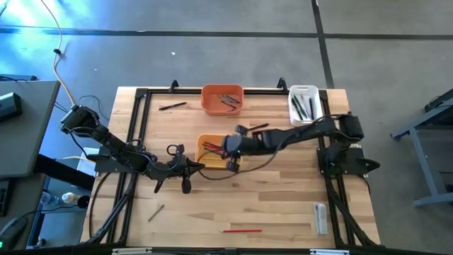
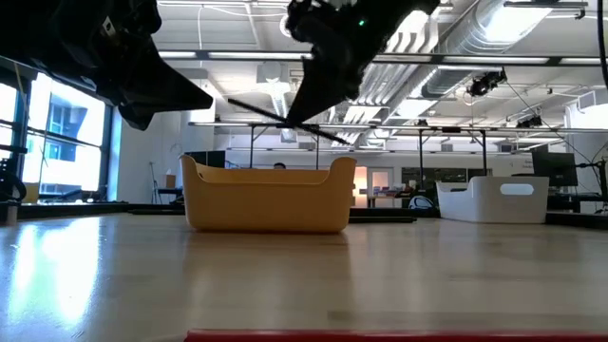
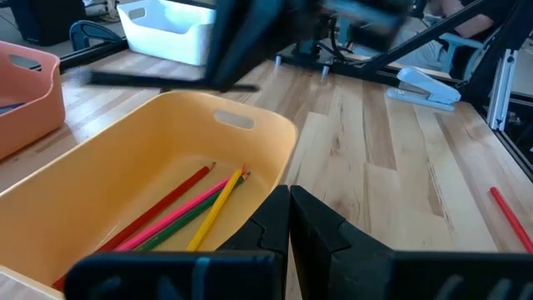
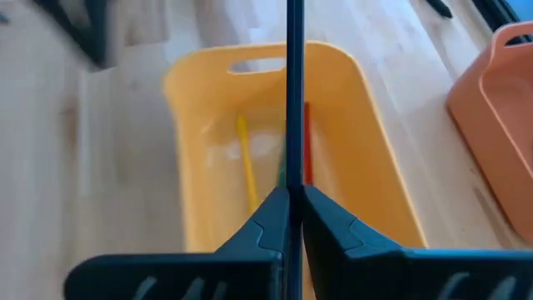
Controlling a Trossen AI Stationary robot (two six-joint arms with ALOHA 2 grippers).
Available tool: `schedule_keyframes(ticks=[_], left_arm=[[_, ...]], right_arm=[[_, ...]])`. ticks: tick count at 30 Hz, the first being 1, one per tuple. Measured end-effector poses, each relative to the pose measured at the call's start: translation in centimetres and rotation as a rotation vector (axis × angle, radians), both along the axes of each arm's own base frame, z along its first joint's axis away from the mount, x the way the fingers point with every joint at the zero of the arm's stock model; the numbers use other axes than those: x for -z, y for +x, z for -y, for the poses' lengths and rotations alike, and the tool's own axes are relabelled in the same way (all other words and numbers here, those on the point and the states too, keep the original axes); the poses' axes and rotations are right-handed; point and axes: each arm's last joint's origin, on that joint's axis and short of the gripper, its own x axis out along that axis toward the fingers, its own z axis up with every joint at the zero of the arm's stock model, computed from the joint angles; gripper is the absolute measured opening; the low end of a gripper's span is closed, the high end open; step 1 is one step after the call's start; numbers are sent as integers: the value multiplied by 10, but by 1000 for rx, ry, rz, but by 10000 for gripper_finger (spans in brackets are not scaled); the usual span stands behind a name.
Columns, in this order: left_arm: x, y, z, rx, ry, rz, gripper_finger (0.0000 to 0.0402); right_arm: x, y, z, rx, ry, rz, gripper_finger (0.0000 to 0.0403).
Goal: Sort crayons/erasers/pens/pencils in bins
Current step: Put the blue pencil into the yellow bin, then put the right black pen into the white bin
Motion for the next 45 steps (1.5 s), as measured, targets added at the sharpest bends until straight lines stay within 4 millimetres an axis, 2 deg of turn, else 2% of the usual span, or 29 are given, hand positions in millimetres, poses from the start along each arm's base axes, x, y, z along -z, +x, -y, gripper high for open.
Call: schedule_keyframes(ticks=[7,11,15,29,40,45], left_arm=[[1,0,1,5,2,-8,0],[1,-1,1,5,3,-10,0],[1,-1,1,5,2,-9,0],[1,0,1,4,-1,-7,0],[0,0,1,3,-1,-4,0],[0,0,1,3,-1,-4,0]], right_arm=[[30,19,31,-4,39,-27,12],[52,26,37,-17,53,-65,12],[64,29,39,-24,60,-89,12],[76,31,47,-44,71,-112,16],[75,32,46,-47,70,-104,111],[69,29,45,-80,43,-120,123]])
